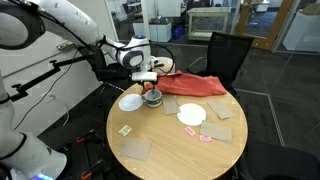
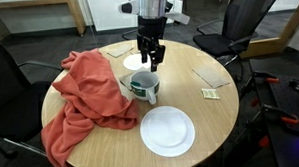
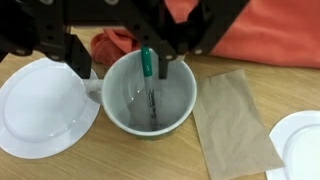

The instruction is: Take the green pen out of the white and green mug

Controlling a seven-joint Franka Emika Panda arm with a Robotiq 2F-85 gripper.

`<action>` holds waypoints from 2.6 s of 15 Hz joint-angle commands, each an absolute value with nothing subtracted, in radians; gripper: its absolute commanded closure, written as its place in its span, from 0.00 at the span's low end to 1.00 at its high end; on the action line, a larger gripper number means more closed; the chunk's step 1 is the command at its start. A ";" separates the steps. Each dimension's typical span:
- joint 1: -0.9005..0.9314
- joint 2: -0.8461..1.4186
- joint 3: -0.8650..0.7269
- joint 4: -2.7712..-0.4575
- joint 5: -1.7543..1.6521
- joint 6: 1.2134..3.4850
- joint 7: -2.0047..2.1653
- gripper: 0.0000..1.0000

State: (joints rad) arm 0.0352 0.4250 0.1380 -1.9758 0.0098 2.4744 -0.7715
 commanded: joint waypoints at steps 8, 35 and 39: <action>-0.004 0.520 0.171 -1.939 0.013 2.527 -0.778 0.38; -0.026 0.698 0.211 -1.802 -0.005 2.591 -0.791 0.88; -0.034 0.669 0.221 -1.836 -0.003 2.612 -0.786 0.96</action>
